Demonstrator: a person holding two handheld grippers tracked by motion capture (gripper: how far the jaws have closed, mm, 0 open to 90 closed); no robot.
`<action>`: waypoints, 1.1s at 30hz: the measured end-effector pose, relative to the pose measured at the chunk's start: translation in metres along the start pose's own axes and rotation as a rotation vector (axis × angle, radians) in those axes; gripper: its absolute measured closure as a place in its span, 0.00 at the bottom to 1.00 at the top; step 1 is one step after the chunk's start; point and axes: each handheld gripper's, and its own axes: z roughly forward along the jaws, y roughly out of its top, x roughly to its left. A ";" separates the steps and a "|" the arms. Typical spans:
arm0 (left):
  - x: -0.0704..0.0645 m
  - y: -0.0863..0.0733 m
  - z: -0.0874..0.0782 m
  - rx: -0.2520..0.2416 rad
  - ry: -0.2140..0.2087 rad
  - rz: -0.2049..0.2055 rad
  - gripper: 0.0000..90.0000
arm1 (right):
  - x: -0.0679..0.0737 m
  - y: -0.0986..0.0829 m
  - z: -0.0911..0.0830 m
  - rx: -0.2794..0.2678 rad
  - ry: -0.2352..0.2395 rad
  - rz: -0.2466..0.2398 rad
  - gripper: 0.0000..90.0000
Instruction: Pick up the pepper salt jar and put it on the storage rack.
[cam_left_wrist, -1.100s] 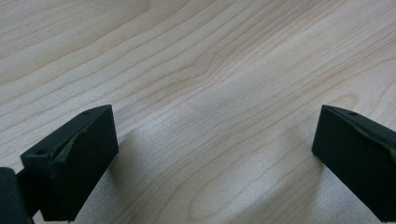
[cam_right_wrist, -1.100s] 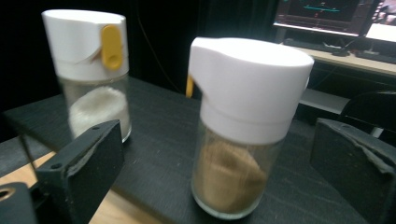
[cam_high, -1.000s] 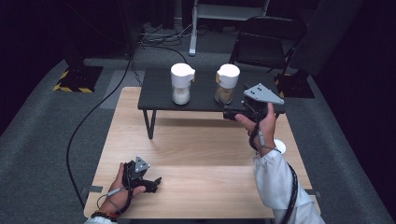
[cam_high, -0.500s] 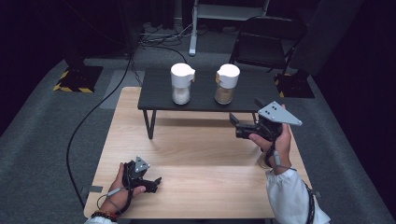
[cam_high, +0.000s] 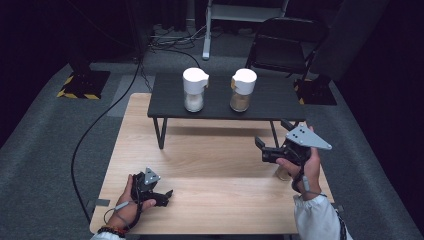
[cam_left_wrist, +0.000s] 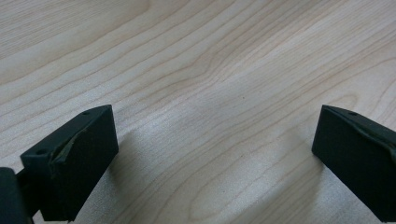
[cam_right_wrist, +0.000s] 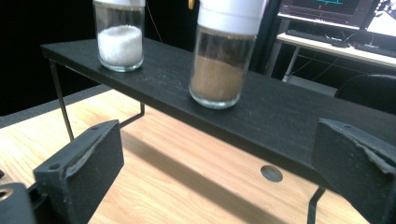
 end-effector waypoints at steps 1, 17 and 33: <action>0.000 0.000 0.000 0.000 0.000 0.000 0.00 | 0.000 -0.002 -0.002 0.004 -0.003 -0.002 0.03; 0.000 0.000 0.000 0.000 0.000 0.000 0.00 | -0.005 -0.028 -0.024 0.057 -0.021 -0.001 0.03; 0.000 0.000 0.000 0.000 0.001 0.000 0.00 | -0.005 -0.059 -0.046 0.091 -0.014 -0.052 0.02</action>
